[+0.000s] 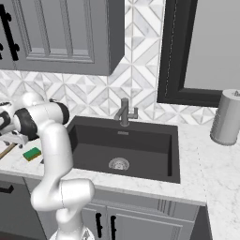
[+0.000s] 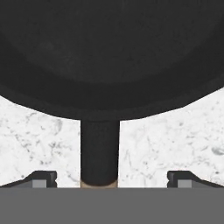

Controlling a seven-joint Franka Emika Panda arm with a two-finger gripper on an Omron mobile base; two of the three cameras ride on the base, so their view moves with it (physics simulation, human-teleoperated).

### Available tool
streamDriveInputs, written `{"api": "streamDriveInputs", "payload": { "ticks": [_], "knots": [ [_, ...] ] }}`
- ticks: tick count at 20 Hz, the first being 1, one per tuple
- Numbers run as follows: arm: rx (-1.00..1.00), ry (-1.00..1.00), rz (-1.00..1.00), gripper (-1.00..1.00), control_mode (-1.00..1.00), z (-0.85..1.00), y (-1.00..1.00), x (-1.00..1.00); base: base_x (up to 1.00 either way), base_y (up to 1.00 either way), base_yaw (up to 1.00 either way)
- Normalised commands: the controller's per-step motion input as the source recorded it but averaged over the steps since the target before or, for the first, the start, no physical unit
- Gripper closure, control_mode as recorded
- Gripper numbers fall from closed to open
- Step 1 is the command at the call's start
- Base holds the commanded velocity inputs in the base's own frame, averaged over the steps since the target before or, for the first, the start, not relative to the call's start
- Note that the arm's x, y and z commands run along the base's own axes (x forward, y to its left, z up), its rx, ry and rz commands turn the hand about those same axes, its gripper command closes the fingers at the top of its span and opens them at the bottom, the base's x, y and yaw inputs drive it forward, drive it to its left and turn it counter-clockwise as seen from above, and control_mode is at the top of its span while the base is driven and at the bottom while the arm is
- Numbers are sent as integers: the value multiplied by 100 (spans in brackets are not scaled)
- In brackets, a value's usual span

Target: Pick the pan and sponge and place them into the sink. Then turn on the water.

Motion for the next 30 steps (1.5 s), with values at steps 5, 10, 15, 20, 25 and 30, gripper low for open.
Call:
{"api": "streamDriveInputs", "payload": {
  "ticks": [5, 10, 15, 20, 25, 30],
  "knots": [
    [0, 2, -7, -100, -100, -18, 0, 3, 0, 0, 0],
    [0, 0, -1, 100, -100, -8, 0, 0, 0, 0, 0],
    [0, 1, 0, 100, -100, -2, -3, 0, 0, 0, 0],
    [1, 0, -2, 100, -100, -3, -25, -4, 0, 0, 0],
    [2, -7, -25, 100, -100, 37, -47, -29, 0, 0, 0],
    [-2, -1, -33, 100, -100, 34, -37, -10, 0, 0, 0]
  ]
}}
